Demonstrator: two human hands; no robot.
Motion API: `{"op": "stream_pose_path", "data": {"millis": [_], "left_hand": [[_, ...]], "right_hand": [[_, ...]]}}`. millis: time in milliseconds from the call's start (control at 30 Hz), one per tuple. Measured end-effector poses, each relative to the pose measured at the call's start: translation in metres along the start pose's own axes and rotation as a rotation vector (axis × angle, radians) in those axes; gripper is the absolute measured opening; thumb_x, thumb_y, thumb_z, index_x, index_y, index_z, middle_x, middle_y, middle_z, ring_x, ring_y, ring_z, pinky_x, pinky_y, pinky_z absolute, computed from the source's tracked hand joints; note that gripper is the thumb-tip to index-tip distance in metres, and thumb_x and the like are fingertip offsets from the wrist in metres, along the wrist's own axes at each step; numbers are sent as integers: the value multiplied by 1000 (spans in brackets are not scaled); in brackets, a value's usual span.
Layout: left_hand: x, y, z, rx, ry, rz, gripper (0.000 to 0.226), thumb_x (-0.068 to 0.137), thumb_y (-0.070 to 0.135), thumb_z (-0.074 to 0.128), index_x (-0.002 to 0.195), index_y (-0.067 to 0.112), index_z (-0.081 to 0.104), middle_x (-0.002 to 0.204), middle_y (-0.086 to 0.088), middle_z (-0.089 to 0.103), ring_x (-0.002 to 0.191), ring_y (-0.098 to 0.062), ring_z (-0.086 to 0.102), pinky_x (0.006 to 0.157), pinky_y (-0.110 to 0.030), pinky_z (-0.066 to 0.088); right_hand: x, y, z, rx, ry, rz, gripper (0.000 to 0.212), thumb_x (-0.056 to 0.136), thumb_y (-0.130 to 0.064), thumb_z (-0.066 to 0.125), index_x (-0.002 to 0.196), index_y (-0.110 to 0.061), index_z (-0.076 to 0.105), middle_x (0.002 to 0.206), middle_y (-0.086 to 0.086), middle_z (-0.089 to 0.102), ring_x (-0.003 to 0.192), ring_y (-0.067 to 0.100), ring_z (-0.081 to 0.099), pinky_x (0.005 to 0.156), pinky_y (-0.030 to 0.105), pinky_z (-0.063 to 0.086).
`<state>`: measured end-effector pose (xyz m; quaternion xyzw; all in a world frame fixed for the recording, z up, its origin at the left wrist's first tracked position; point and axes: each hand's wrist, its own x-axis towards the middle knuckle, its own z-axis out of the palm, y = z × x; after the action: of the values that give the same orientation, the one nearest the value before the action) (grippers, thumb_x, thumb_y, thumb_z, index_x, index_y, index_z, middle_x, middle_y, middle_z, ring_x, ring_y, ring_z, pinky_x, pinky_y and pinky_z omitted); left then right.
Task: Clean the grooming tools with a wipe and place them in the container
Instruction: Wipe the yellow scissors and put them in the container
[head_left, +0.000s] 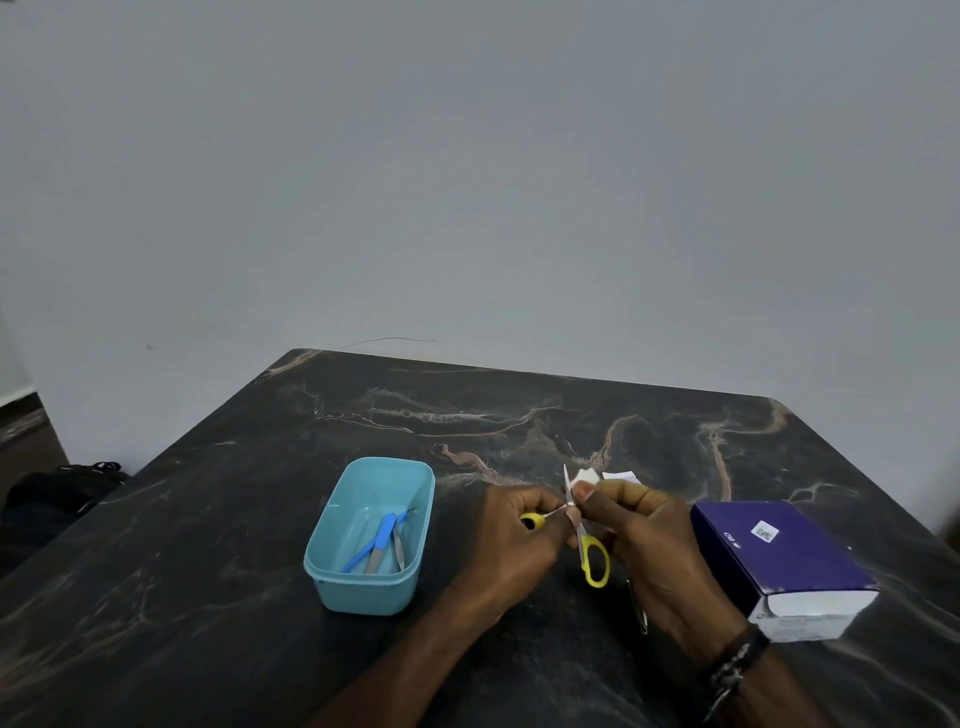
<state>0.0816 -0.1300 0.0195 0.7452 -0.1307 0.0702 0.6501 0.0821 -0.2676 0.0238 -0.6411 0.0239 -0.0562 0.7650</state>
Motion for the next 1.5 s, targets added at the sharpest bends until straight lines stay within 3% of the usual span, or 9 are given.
{"op": "stream_pose_path", "data": {"millis": [333, 500, 667, 767, 967, 1100, 1233, 1400, 1500], "left_hand": [[1, -4, 1, 15, -14, 6, 22, 87, 13, 67, 67, 5, 73, 71, -9, 73, 76, -30, 67, 78, -40, 52], [2, -5, -1, 5, -3, 2, 23, 87, 11, 68, 67, 0, 73, 71, -12, 73, 77, -32, 68, 79, -43, 52], [2, -4, 2, 13, -13, 15, 23, 87, 12, 67, 67, 2, 73, 71, -9, 73, 76, -28, 68, 79, -41, 53], [2, -5, 2, 27, -21, 19, 24, 87, 12, 67, 66, 3, 73, 70, -8, 73, 74, -28, 68, 79, -42, 53], [2, -7, -1, 32, -22, 10, 24, 87, 12, 68, 65, 4, 73, 70, -6, 74, 75, -22, 69, 83, -41, 53], [1, -5, 1, 23, -37, -2, 24, 87, 13, 67, 66, 4, 73, 71, -6, 74, 76, -19, 70, 83, -38, 53], [1, -5, 2, 18, -39, -10, 23, 87, 11, 68, 66, 1, 73, 70, -9, 74, 74, -28, 69, 78, -39, 52], [1, -6, -2, 6, -29, -18, 20, 85, 11, 70, 67, 2, 74, 71, -9, 74, 72, -25, 69, 74, -33, 52], [1, -6, -3, -75, -23, -71, 17, 84, 13, 72, 69, 4, 75, 68, -5, 74, 52, -9, 59, 52, -21, 45]], "right_hand": [[1, -2, -1, 32, 70, -13, 26, 81, -15, 72, 84, 10, 70, 76, 29, 71, 57, 31, 66, 53, 33, 56], [-2, -2, 3, 15, -39, 87, 20, 80, -10, 71, 81, 11, 69, 67, 21, 69, 52, 19, 65, 46, 23, 51], [-1, -4, 2, 1, 36, 28, 19, 82, -10, 71, 73, 6, 71, 67, 25, 68, 51, 27, 62, 47, 28, 52], [0, -4, 0, 37, 79, 21, 23, 83, -12, 71, 79, 10, 69, 72, 29, 68, 55, 31, 62, 52, 32, 53], [-3, -5, 1, -25, -70, 109, 20, 84, -12, 69, 77, 7, 68, 62, 18, 66, 49, 18, 61, 43, 23, 47], [-3, -9, 0, -12, -29, 107, 21, 84, -10, 69, 76, 9, 67, 63, 22, 66, 47, 22, 60, 43, 26, 47], [-1, -7, -1, 26, 44, 87, 32, 86, -13, 69, 85, 18, 62, 72, 28, 60, 59, 30, 53, 57, 34, 48], [-3, -5, 0, -51, -59, 108, 22, 88, -12, 66, 71, 2, 66, 59, 14, 66, 51, 22, 62, 43, 23, 47], [-3, -6, 1, -51, -40, 80, 23, 87, -13, 67, 71, 2, 66, 56, 13, 64, 42, 13, 56, 38, 20, 41]]}}
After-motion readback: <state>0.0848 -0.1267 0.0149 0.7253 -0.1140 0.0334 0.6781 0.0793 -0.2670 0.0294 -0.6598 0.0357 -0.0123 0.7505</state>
